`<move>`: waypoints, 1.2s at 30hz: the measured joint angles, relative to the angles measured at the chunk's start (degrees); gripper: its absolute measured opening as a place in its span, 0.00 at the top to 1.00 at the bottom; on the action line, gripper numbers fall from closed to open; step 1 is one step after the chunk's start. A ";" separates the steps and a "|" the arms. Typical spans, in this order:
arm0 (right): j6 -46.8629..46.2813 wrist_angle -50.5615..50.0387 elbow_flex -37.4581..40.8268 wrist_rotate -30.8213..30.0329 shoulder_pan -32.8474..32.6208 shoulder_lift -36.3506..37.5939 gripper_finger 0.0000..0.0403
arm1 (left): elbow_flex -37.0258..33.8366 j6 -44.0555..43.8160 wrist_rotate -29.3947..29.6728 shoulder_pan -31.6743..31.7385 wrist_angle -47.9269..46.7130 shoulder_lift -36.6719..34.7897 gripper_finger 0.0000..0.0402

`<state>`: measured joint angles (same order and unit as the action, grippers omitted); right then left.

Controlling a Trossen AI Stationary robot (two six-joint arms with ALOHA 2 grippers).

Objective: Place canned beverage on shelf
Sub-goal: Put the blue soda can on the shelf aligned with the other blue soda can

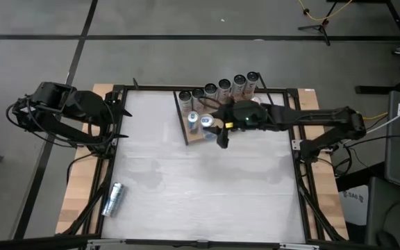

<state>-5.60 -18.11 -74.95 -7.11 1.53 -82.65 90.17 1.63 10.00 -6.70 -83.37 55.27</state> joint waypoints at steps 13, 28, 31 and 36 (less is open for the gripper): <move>-0.53 23.61 18.31 6.84 8.39 -0.06 0.47 | 0.00 -0.02 0.01 0.01 0.02 0.00 0.15; 1.61 33.73 25.86 6.78 11.40 -0.11 0.47 | 0.00 -0.02 0.10 0.01 0.04 0.00 0.15; 1.53 35.25 27.50 6.12 11.40 -0.11 0.47 | 0.00 0.00 1.16 0.00 0.07 0.00 0.15; 1.47 37.02 28.78 4.72 11.31 -0.15 0.46 | 0.00 0.00 3.08 0.00 0.07 0.00 0.15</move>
<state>-4.14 18.91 -46.16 -2.38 12.84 -82.81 90.17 1.63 13.08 -6.69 -83.31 55.27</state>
